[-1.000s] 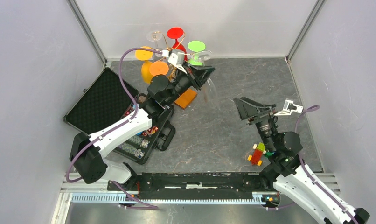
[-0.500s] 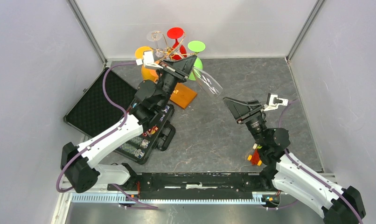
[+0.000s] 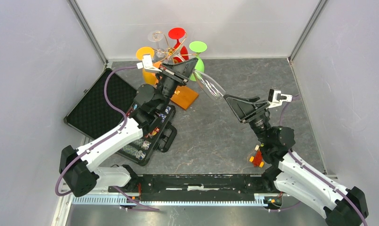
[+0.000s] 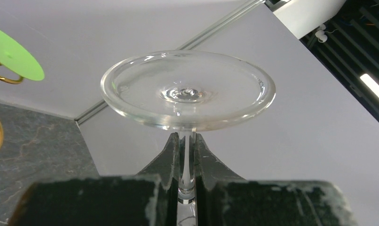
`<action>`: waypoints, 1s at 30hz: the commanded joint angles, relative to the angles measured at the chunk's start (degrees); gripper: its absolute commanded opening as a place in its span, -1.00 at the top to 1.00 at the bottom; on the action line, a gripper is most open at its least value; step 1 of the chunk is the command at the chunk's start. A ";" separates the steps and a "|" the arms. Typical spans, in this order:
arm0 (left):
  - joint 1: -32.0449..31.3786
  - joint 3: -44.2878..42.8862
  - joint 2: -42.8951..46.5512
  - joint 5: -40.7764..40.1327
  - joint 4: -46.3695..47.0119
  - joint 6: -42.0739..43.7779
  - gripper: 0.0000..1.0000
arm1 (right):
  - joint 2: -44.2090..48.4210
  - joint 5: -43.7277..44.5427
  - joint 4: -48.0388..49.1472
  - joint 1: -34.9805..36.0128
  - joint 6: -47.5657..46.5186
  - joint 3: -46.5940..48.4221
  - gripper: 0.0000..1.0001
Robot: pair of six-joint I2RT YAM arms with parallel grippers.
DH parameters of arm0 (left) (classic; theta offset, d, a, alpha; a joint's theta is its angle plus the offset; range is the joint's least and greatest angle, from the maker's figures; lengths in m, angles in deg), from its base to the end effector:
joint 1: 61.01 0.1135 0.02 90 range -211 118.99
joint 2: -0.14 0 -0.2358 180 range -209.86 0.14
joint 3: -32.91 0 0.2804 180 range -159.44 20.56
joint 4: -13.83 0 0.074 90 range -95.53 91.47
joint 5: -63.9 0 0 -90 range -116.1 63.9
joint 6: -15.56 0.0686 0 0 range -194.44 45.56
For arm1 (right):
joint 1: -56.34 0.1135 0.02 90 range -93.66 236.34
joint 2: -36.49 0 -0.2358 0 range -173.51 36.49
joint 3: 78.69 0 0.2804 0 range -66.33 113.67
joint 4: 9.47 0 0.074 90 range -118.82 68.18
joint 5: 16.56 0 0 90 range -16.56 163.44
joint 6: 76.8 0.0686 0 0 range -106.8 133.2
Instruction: Take the wine glass off the wine glass rack
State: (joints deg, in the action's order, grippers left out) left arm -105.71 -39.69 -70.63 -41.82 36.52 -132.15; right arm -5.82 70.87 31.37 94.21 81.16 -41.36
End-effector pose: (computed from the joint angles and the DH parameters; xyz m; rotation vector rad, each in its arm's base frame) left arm 0.2619 -0.2330 0.4032 -0.4091 1.2139 -1.4098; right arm 0.1879 0.1501 0.3314 0.2360 1.0619 1.7110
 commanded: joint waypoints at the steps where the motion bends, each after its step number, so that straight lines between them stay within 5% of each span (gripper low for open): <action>1: 0.07 -0.39 -0.79 3.66 6.77 -3.69 0.95 | -0.55 -0.32 -3.32 -0.01 3.02 2.25 -0.31; 8: 0.06 -1.14 -2.66 6.52 8.79 -3.86 0.96 | -3.47 -2.41 -1.79 -0.01 4.46 4.18 -0.28; 22: 0.06 2.27 -2.60 8.34 14.59 -2.53 0.93 | -5.32 1.84 5.17 0.01 7.01 0.43 0.73; 25: 0.06 3.00 -1.73 8.02 14.70 -1.70 0.68 | -5.54 2.04 4.32 -0.03 7.11 0.77 0.97; 30: 0.06 2.61 -0.54 9.85 14.90 3.60 0.12 | -5.60 2.22 1.25 0.00 4.69 2.10 1.00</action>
State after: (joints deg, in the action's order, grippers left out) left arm -105.60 -36.46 -73.82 -34.44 47.86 -134.03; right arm -11.37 70.96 33.36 94.47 88.44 -40.55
